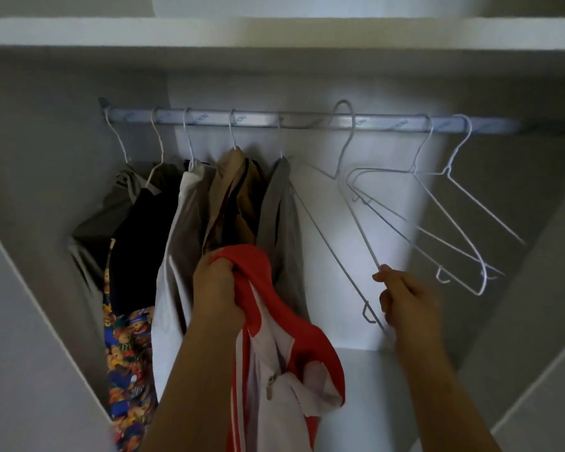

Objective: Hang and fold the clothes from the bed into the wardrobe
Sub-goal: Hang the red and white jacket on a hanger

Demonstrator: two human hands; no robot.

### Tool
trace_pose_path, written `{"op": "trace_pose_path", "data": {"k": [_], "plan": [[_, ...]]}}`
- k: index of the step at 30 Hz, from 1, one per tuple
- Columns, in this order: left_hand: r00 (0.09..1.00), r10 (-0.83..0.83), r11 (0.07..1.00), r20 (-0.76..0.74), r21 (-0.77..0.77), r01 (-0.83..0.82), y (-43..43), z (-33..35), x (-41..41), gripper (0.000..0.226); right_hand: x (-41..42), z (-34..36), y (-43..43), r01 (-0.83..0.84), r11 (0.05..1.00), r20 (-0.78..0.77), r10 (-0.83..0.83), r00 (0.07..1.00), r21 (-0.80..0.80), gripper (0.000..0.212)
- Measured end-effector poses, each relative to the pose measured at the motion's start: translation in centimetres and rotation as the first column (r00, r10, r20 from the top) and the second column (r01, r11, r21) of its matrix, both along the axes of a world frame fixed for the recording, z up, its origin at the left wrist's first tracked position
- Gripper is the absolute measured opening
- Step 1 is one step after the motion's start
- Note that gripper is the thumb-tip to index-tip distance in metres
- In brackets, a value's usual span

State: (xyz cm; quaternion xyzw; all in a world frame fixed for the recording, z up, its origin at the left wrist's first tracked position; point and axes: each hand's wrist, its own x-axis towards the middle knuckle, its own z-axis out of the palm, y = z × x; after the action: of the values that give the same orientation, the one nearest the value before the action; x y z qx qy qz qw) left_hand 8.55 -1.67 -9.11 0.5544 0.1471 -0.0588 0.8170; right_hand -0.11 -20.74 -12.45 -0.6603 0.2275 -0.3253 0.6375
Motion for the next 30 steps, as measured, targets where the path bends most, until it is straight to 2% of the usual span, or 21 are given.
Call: {"op": "trace_pose_path", "data": {"k": [4, 7, 9, 12, 14, 19, 22, 24, 28, 30], "plan": [[0.996, -0.09, 0.996, 0.015, 0.015, 0.09, 2.3, -1.0, -2.5, 0.046, -4.2, -1.0, 3.1, 0.075, 0.996, 0.044, -0.077, 0.996, 0.039, 0.032], [0.991, -0.128, 0.991, 0.042, 0.05, 0.125, 4.0, -0.6, -4.8, 0.041, -7.1, -2.0, 5.1, 0.236, 0.97, 0.049, -0.24, 0.97, 0.065, 0.039], [0.983, -0.14, 0.99, 0.115, 0.015, 0.139, 5.4, -0.3, -6.5, 0.038, -9.1, -2.3, 6.2, 0.325, 0.945, 0.049, -0.326, 0.944, 0.027, 0.044], [0.975, -0.195, 0.979, 0.108, -0.039, 0.201, 6.2, 0.2, -9.1, 0.036, -12.2, -2.7, 7.4, 0.347, 0.937, 0.1, -0.342, 0.934, -0.037, 0.048], [0.972, -0.21, 0.975, 0.101, -0.052, 0.216, 6.4, 0.5, -10.9, 0.034, -14.1, -3.0, 8.2, 0.366, 0.927, 0.115, -0.356, 0.927, -0.076, 0.042], [0.943, -0.277, 0.946, 0.186, -0.116, 0.301, 8.7, 1.1, -13.4, 0.034, -16.7, -3.5, 10.8, 0.292, 0.944, 0.071, -0.284, 0.956, -0.155, 0.046], [0.916, -0.334, 0.921, 0.224, -0.131, 0.368, 10.2, 1.4, -14.2, 0.037, -17.4, -3.9, 12.3, 0.194, 0.939, -0.027, -0.21, 0.977, -0.283, 0.051], [0.896, -0.373, 0.905, 0.242, -0.116, 0.409, 11.0, 1.5, -14.9, 0.031, -17.8, -4.2, 12.8, 0.198, 0.918, -0.067, -0.234, 0.97, -0.344, 0.052], [0.923, -0.334, 0.931, 0.193, -0.087, 0.355, 11.2, 0.9, -15.8, 0.026, -18.2, -4.6, 12.2, 0.171, 0.902, -0.186, -0.261, 0.947, -0.397, 0.044], [0.927, -0.331, 0.939, 0.174, -0.039, 0.342, 10.8, 0.6, -16.3, 0.027, -18.2, -4.6, 12.0, 0.119, 0.925, -0.274, -0.228, 0.934, -0.361, 0.038]]}}
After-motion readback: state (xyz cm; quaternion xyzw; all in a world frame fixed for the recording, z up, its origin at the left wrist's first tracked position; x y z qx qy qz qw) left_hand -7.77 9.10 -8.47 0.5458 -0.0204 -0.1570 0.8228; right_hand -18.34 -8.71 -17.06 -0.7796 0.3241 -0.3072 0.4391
